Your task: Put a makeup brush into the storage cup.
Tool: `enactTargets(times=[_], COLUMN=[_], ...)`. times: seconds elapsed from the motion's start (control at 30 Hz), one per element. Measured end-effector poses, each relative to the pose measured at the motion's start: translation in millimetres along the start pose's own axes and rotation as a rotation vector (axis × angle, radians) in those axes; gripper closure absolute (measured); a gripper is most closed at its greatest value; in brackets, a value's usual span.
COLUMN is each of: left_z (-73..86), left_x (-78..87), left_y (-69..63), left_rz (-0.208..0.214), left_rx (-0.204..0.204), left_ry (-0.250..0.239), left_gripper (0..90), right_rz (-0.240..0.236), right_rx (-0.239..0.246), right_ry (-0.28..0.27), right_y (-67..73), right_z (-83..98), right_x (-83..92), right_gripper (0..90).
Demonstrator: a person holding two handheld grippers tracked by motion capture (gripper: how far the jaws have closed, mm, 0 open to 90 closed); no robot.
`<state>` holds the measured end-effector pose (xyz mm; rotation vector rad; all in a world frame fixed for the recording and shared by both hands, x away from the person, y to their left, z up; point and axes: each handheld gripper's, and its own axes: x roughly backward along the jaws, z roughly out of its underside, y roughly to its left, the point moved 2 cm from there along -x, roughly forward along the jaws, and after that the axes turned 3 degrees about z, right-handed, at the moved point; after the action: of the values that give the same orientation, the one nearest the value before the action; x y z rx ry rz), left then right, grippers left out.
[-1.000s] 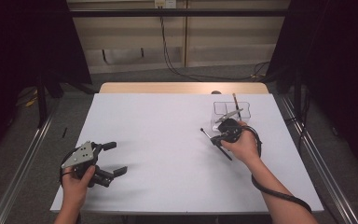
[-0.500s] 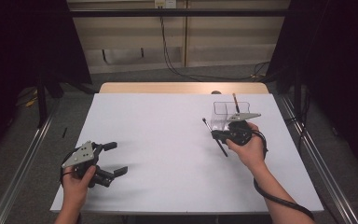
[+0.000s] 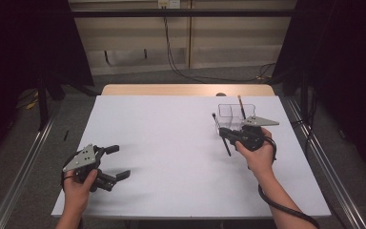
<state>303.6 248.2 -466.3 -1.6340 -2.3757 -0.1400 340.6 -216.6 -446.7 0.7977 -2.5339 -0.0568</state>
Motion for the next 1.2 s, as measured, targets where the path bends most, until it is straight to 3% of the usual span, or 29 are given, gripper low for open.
enactTargets(times=[0.17, 0.6, 1.2], left_z=[-0.1, -0.4, -0.4], left_x=[0.4, 1.3, 1.7], left_y=[0.2, 0.1, 0.0], left_rz=[-0.002, -0.003, -0.004], left_rx=[0.000, 0.000, 0.000], left_ry=[0.000, -0.004, -0.005], left_gripper=[0.3, 0.3, 0.3], right_rz=[-0.010, -0.010, -0.003], right_rx=[-0.039, -0.065, -0.077], right_ry=[-0.076, -0.208, -0.302], right_y=[-2.0, -4.9, -11.2], right_z=[0.1, -2.4, -11.5], right_x=[4.0, 11.7, 21.4], right_gripper=[85.1, 85.1, 85.1])
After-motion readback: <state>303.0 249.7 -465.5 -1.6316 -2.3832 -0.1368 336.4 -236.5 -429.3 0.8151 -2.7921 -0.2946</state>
